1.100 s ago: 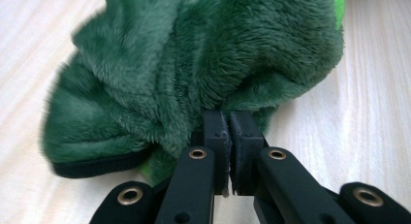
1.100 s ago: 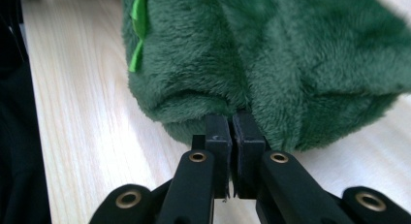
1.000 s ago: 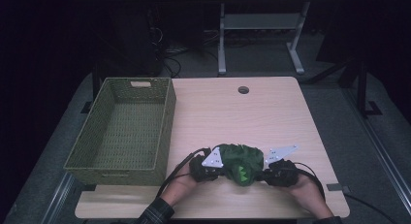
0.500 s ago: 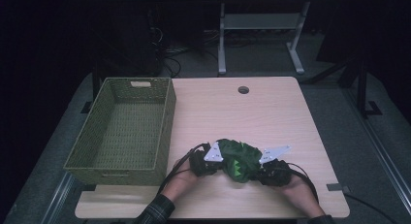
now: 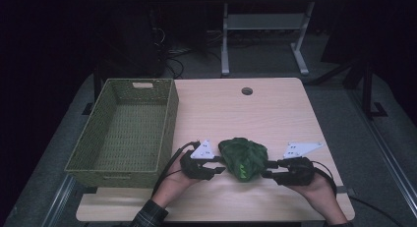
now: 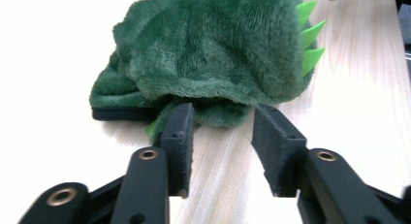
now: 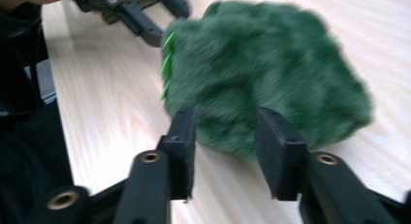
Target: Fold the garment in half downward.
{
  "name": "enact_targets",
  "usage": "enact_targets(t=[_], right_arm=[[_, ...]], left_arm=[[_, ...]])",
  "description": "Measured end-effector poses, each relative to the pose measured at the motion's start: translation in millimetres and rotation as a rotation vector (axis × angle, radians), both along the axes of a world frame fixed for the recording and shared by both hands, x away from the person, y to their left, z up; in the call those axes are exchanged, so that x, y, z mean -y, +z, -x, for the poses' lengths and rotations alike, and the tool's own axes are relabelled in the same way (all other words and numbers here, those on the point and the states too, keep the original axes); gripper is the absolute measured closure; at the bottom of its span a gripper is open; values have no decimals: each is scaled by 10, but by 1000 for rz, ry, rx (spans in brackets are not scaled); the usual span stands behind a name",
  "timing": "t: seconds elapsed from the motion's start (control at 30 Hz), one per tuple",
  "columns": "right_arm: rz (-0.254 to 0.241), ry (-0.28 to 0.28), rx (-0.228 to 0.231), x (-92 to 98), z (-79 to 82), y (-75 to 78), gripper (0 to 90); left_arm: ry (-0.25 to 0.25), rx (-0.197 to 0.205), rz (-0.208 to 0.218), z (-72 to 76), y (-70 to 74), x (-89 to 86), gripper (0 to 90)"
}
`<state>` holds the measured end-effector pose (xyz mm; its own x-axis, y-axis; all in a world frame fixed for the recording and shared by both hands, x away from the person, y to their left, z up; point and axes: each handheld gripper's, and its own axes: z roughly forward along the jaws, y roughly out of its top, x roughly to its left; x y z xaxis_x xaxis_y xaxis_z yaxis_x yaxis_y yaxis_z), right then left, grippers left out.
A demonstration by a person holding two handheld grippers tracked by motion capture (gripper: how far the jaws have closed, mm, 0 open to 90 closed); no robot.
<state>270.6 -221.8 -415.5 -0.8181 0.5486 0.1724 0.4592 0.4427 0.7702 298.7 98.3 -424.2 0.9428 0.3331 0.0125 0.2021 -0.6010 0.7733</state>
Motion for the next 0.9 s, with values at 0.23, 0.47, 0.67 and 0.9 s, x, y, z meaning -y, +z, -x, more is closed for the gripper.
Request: enact_targets(t=[0.23, 0.47, 0.67, 0.9], right_arm=[[35, -44, 9, -8, -258, 98, 891], [61, -79, 12, -7, -564, 173, 897], [69, -112, 18, -22, -805, 186, 897], [74, -125, 8, -93, -1017, 152, 897]], left_arm=[[-21, -39, -5, 0, 130, 140, 830], [-49, -71, -19, 30, 167, 307, 897], [-54, -57, 5, 58, 265, 409, 896], [-71, -29, 37, -13, 404, 595, 894]])
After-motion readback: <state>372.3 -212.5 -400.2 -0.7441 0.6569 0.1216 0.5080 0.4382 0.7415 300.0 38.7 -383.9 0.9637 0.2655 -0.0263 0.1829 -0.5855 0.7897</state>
